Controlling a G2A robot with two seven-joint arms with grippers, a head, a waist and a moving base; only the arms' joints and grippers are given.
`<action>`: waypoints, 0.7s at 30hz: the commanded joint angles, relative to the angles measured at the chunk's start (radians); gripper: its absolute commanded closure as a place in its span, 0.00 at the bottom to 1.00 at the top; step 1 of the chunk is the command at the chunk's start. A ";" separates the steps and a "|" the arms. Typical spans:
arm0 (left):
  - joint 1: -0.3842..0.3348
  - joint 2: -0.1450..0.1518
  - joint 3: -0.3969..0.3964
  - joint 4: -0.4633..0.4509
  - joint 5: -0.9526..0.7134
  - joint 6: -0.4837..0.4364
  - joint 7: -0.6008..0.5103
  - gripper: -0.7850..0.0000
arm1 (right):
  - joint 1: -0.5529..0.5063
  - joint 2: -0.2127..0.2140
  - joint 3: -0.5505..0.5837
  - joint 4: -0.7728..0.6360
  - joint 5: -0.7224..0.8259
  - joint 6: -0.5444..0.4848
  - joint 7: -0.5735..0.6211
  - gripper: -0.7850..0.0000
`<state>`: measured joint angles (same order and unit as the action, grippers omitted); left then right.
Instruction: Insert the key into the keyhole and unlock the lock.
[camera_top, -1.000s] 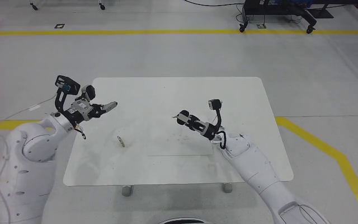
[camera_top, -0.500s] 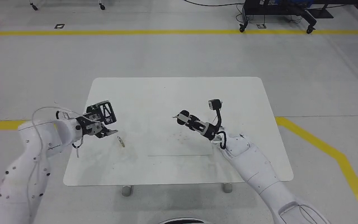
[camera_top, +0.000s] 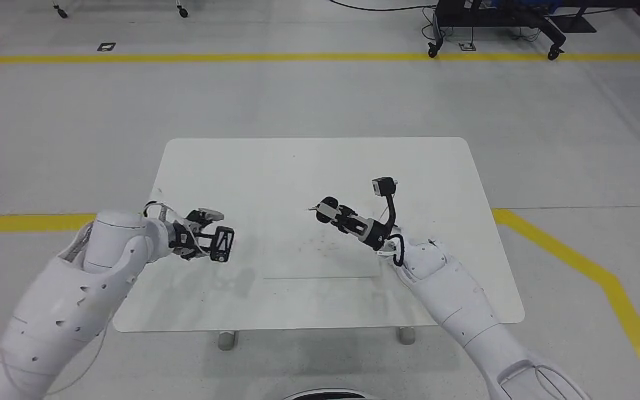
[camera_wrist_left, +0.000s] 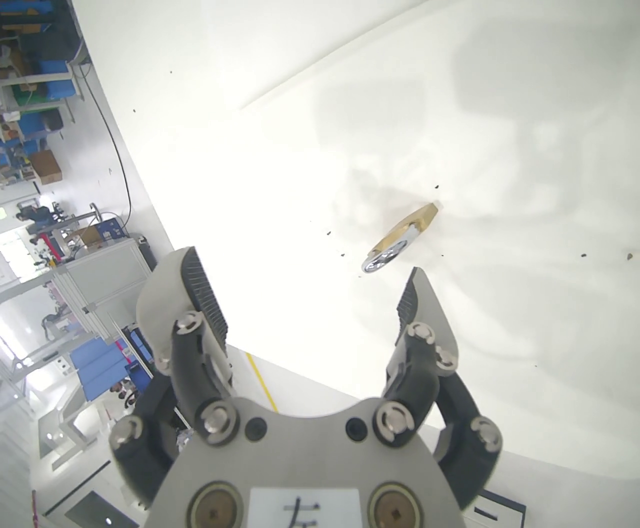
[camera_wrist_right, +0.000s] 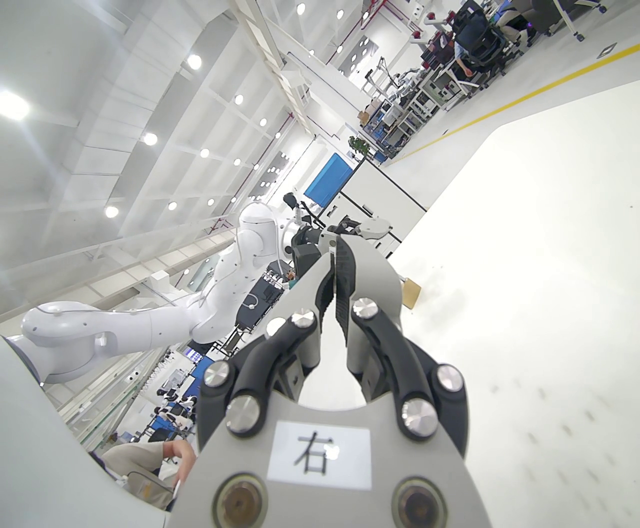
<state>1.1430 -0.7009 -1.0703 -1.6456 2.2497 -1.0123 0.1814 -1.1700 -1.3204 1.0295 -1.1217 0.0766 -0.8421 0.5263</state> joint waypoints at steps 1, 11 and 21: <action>-0.015 0.012 0.029 0.009 0.015 0.000 0.030 0.55 | 0.000 0.000 0.000 0.000 0.000 0.000 0.000 1.00; -0.111 0.030 0.200 0.048 0.043 0.000 0.045 0.76 | 0.000 0.000 0.000 0.000 0.000 0.000 0.000 1.00; -0.196 0.055 0.307 0.075 0.010 0.000 0.053 1.00 | 0.000 0.000 0.000 0.000 0.000 0.000 0.000 1.00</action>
<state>0.9523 -0.6485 -0.7693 -1.5699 2.2644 -1.0123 0.2353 -1.1700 -1.3204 1.0295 -1.1217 0.0766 -0.8421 0.5263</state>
